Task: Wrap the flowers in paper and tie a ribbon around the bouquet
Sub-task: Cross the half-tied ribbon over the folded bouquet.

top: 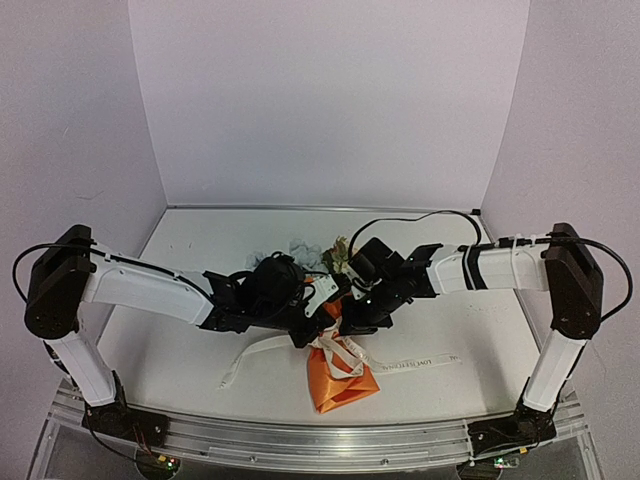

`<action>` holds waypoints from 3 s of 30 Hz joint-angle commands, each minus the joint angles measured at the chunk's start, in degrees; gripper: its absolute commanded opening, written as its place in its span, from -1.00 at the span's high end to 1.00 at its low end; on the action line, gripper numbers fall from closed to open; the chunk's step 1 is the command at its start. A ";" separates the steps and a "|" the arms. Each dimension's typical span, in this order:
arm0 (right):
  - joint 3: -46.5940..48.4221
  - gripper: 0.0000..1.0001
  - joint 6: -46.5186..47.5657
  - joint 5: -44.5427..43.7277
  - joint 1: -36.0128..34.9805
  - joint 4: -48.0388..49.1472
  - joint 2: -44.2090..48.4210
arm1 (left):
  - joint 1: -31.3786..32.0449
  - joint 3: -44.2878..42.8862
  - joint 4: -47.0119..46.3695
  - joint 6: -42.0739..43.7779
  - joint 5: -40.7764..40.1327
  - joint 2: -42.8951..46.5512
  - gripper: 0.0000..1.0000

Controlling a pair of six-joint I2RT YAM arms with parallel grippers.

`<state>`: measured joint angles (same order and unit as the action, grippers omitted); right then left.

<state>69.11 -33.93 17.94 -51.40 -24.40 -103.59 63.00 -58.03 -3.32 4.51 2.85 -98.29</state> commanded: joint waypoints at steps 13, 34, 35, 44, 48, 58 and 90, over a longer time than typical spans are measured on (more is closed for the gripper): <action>-4.17 1.00 -0.03 -3.68 0.24 10.95 2.95 | -0.30 1.69 -1.85 -2.19 10.68 2.07 1.00; -8.49 0.66 0.51 -1.94 0.16 12.13 8.20 | -1.48 2.29 -3.28 -3.03 11.99 -3.57 1.00; -8.75 0.62 0.65 -1.87 0.16 11.81 8.70 | -1.48 2.13 -3.22 -2.92 11.98 -3.68 1.00; -10.43 0.31 5.06 -2.58 0.17 6.60 14.20 | -1.48 1.43 -2.38 -2.12 11.93 -4.27 1.00; -8.60 0.22 6.64 -3.00 0.95 4.84 13.37 | -1.48 1.49 -2.37 -1.60 11.83 -4.22 1.00; -2.54 0.14 0.08 1.53 3.12 4.45 6.84 | -1.48 2.32 -3.21 0.34 12.13 -3.70 1.00; -2.45 0.42 -1.67 3.14 2.82 3.31 4.69 | -1.50 2.27 -2.13 2.13 13.23 -3.22 1.00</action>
<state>64.40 -35.63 20.73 -48.29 -20.67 -97.67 61.69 -55.64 -5.08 4.96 14.67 -101.65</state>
